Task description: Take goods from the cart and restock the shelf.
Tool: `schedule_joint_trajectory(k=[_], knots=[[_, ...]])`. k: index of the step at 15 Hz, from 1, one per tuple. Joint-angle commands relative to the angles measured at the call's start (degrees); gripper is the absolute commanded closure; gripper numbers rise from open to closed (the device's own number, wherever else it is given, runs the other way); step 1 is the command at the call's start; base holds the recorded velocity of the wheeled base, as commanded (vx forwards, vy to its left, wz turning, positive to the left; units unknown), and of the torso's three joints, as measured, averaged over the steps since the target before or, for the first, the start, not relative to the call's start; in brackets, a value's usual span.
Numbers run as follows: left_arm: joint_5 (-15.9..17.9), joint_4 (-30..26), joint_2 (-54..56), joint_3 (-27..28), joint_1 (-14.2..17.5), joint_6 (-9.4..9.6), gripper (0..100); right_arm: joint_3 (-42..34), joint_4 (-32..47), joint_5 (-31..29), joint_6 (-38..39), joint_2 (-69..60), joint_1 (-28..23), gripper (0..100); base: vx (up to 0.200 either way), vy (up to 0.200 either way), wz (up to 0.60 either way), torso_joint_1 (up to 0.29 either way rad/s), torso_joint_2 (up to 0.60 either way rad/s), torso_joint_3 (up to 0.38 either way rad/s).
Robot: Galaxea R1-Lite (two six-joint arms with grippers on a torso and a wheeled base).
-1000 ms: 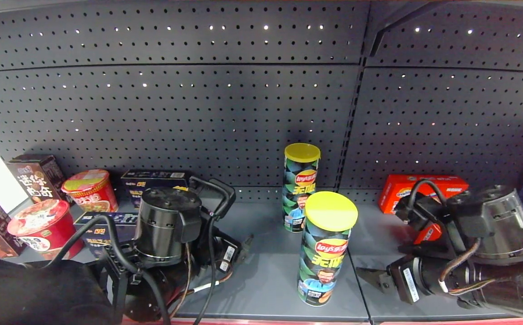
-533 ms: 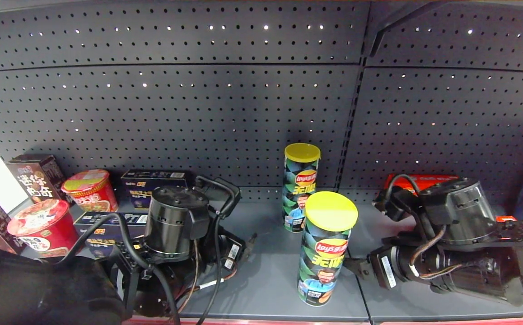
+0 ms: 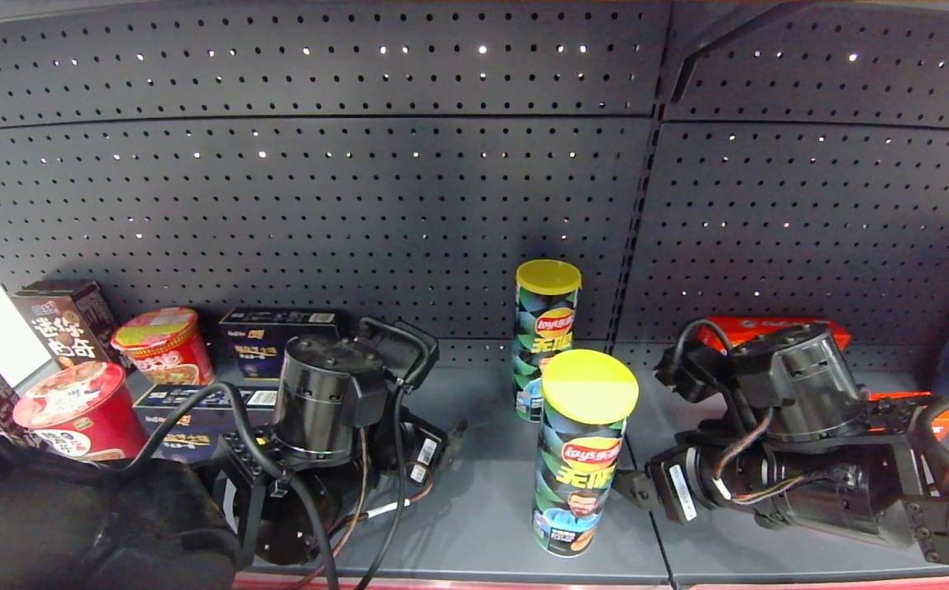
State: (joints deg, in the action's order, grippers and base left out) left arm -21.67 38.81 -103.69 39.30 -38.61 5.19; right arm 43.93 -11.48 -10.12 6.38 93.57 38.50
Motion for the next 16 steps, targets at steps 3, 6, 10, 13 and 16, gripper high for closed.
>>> schedule_joint_trajectory(k=[3, 6, 10, 13, 16], knots=[[0.1, 0.0, -0.5, 0.2, 0.4, -0.01, 0, 1.2, 0.0, 0.0, 0.0, 1.3, 0.6, 0, 0.0, 0.0, 0.0, 0.0, 0.0, 0.0], [0.1, 0.0, -0.5, 0.1, 0.5, -0.01, 0, 1.5, 0.0, 0.0, 0.0, 1.5, 1.0, 0, 0.0, 0.0, 0.0, 0.0, 0.0, 0.0], [0.1, 0.0, -0.5, 0.1, 0.8, -0.01, 0, 0.7, 0.0, 0.0, 0.0, 1.0, 1.0, 0, 0.0, 0.0, 0.0, 0.0, 0.0, 0.0], [0.1, 0.1, -0.5, 0.1, 0.8, -0.01, 0, -0.3, 0.1, 0.0, 0.1, 0.1, 0.6, 0, 0.0, 0.0, 0.0, 0.0, 0.0, 0.0], [0.1, 0.1, -0.5, 0.2, 0.9, -0.01, 0, -0.7, 0.1, 0.0, 0.1, 0.0, 0.7, 0, 0.0, 0.0, 0.0, 0.0, 0.0, 0.0]])
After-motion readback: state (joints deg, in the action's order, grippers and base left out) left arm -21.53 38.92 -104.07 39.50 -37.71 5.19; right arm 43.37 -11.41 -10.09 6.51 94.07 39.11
